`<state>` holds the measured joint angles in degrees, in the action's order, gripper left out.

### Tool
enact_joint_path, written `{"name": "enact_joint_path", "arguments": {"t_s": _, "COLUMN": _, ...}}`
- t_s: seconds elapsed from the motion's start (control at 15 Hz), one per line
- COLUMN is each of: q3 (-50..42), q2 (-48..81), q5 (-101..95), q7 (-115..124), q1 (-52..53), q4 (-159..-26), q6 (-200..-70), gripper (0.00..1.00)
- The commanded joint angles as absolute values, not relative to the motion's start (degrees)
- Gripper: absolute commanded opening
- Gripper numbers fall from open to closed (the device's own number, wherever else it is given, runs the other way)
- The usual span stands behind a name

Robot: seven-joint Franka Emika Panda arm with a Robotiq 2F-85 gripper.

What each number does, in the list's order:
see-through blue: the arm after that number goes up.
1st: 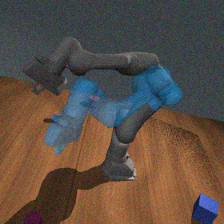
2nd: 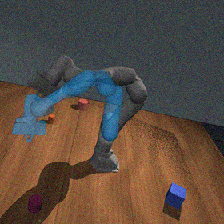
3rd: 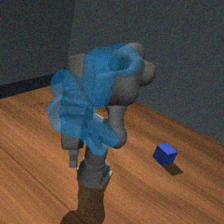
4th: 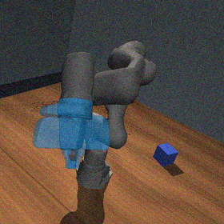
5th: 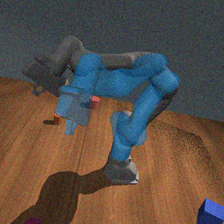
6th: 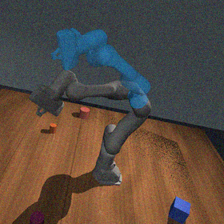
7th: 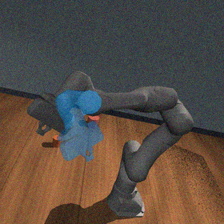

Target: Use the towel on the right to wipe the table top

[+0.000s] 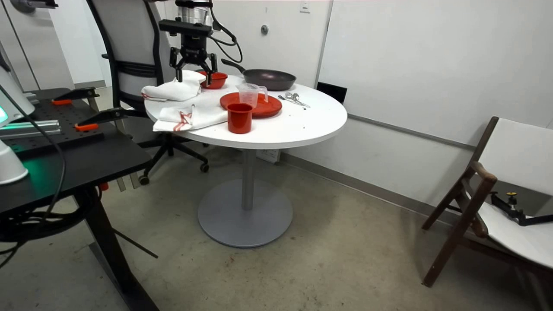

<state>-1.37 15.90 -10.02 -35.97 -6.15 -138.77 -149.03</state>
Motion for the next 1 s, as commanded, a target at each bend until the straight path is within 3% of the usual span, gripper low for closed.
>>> {"name": "enact_joint_path", "arguments": {"t_s": 0.0, "q3": -1.0, "q2": 13.0, "q5": -13.7, "q7": -33.8, "q1": -4.7, "q4": -144.3, "q6": -155.3, "gripper": 1.0}}
{"name": "enact_joint_path", "arguments": {"t_s": 0.93, "q3": -5.1, "q2": 17.0, "q5": -28.5, "q7": -21.1, "q1": -1.9, "q4": -145.9, "q6": -160.1, "gripper": 1.0}}
